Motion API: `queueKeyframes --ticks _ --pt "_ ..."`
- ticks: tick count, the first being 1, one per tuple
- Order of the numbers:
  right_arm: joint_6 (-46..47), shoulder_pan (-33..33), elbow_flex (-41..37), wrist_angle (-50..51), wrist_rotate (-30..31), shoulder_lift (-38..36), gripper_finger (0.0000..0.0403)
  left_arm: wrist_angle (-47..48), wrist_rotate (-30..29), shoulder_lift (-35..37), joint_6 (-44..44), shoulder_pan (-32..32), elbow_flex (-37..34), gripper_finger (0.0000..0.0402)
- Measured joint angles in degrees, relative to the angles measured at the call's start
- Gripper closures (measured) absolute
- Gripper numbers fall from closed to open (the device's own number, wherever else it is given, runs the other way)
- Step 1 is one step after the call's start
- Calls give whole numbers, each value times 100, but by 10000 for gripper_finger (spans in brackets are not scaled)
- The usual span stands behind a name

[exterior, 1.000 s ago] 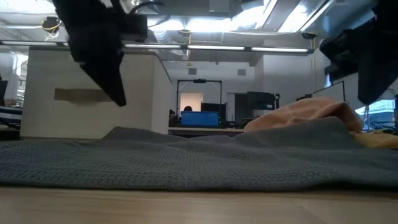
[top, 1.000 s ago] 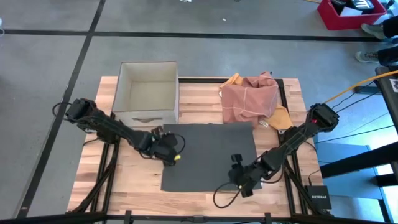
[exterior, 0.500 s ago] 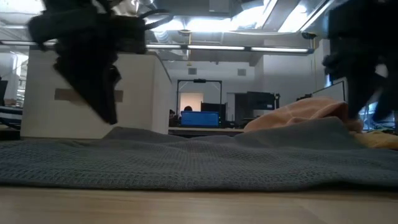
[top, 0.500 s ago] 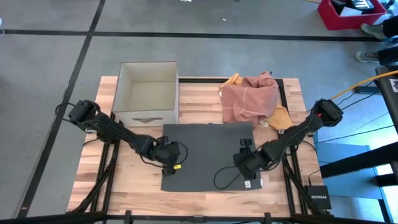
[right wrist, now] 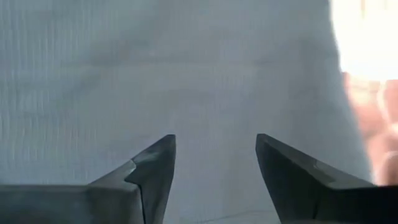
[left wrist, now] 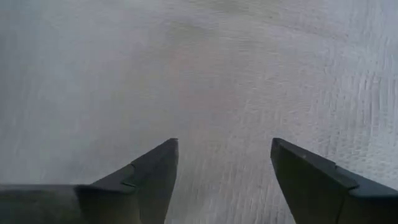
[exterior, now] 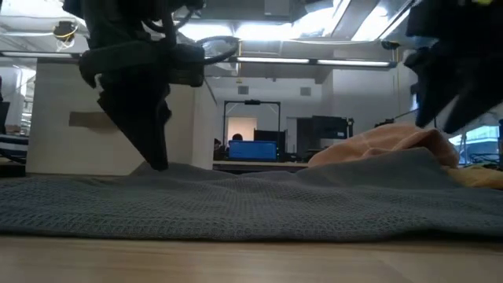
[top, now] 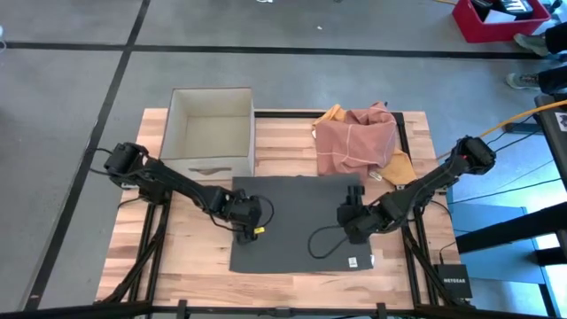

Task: Fold towel
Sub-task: Fold the grey towel

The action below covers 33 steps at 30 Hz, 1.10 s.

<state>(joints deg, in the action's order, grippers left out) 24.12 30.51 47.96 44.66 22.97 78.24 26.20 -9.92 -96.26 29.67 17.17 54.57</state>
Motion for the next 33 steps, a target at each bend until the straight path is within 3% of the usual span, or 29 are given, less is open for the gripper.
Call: queueKeyframes --ticks 8,18,26,33 --pt "52 -584 -362 -56 -680 0 136 55 129 -388 -805 33 5 148" --pt "-201 -657 -459 -69 -1100 0 127 884 616 -202 -129 96 256 148" --pt "-809 -661 -712 -1327 -1109 0 127 857 -23 24 -379 89 389 148" --pt "-589 -705 -1562 -2135 -1383 0 127 590 -19 -18 -356 70 -7 149"
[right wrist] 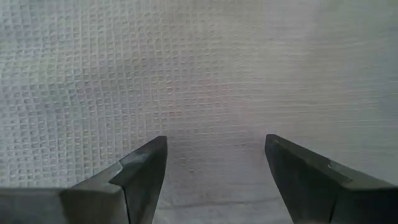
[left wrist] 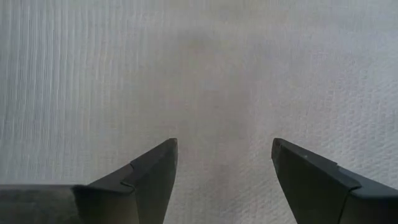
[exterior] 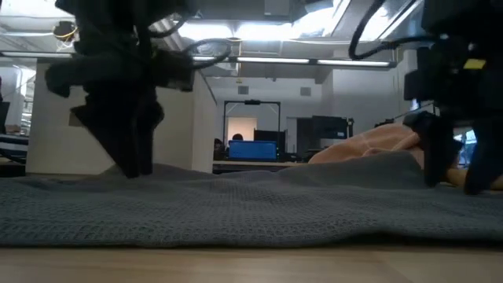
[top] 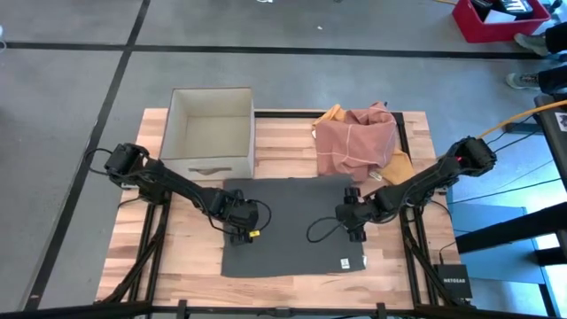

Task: Fold towel
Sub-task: Fold the grey towel

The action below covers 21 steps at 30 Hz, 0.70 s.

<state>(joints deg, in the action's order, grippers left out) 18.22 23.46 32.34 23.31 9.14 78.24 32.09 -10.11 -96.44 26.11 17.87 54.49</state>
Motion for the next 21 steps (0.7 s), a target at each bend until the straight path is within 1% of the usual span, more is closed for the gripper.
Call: queueKeyframes --ticks 2,5,9,12,17,21 --pt "27 2 -231 -332 5 -8 127 118 76 0 70 0 -101 149" --pt "202 2 -446 -408 77 -31 127 177 187 0 180 24 -161 149" --pt "396 13 -508 -428 -22 -31 127 324 348 17 314 25 -144 149" --pt "394 13 -519 -495 -74 -26 127 291 350 90 324 2 -41 149" --pt "268 13 -534 -675 -68 -13 127 -55 110 144 -135 -70 34 149" --pt "337 13 -536 -679 -65 -9 127 -67 177 21 -356 -72 -63 149"
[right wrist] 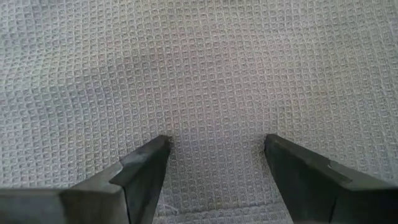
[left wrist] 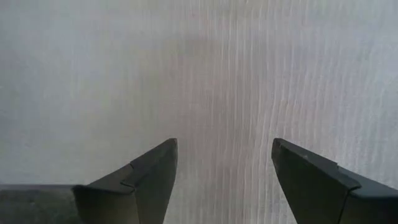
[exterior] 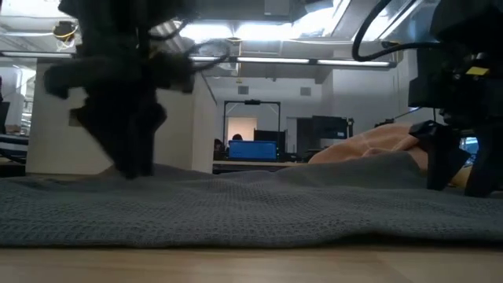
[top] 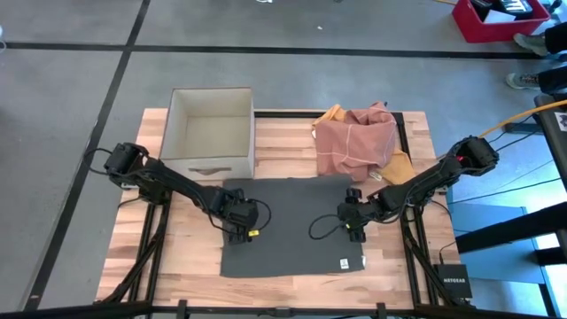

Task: Fold towel
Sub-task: Fold the grey towel

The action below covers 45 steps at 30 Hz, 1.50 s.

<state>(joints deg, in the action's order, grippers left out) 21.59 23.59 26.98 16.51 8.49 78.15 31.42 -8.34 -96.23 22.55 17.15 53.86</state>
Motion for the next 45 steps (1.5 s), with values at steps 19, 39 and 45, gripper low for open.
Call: queueKeyframes --ticks 19,39,45 --pt "-42 0 -2 10 2 7 127 -125 88 -124 425 161 -378 149" --pt "-123 0 15 149 103 111 383 -77 198 -132 111 165 -388 344" --pt "-121 4 15 157 208 114 388 -35 -1 -130 -31 168 -388 395"
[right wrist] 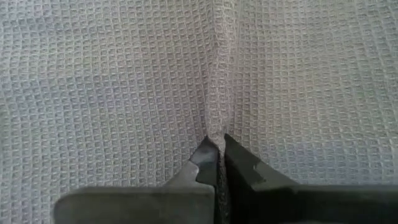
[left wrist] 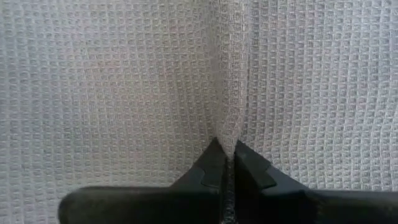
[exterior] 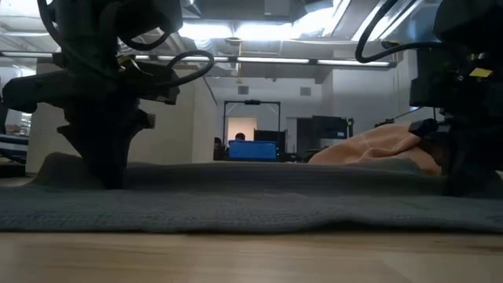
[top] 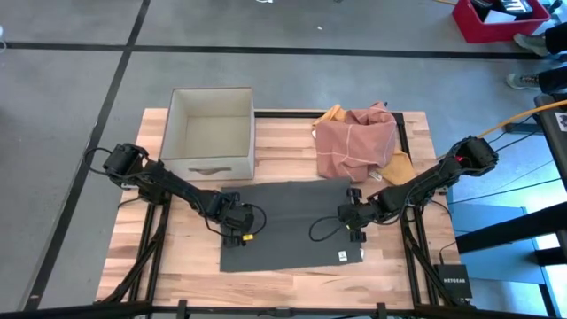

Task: Fold towel
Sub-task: Fold the grey towel

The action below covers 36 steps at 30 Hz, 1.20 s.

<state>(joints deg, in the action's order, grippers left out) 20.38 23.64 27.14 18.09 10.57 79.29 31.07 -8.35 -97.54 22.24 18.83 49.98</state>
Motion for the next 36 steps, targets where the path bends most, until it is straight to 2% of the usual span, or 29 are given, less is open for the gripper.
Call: queueKeyframes --ticks 4,8,15,23,30,36 --pt "4 2 47 201 39 -64 397 132 -188 151 9 0 43 397" --pt "29 -2 457 1184 115 -242 399 858 -652 440 176 97 435 397" --pt "-62 0 1653 3066 845 -757 400 2256 -1419 984 181 311 1402 399" --pt "257 0 2885 4469 1475 -1178 401 3810 -2335 1328 510 330 2097 400" --pt "384 2 3421 4774 1532 -1305 401 3930 -2375 1331 780 484 2131 398" --pt "916 280 3587 4738 876 -1305 402 3680 -1849 1329 1385 1045 2284 397"
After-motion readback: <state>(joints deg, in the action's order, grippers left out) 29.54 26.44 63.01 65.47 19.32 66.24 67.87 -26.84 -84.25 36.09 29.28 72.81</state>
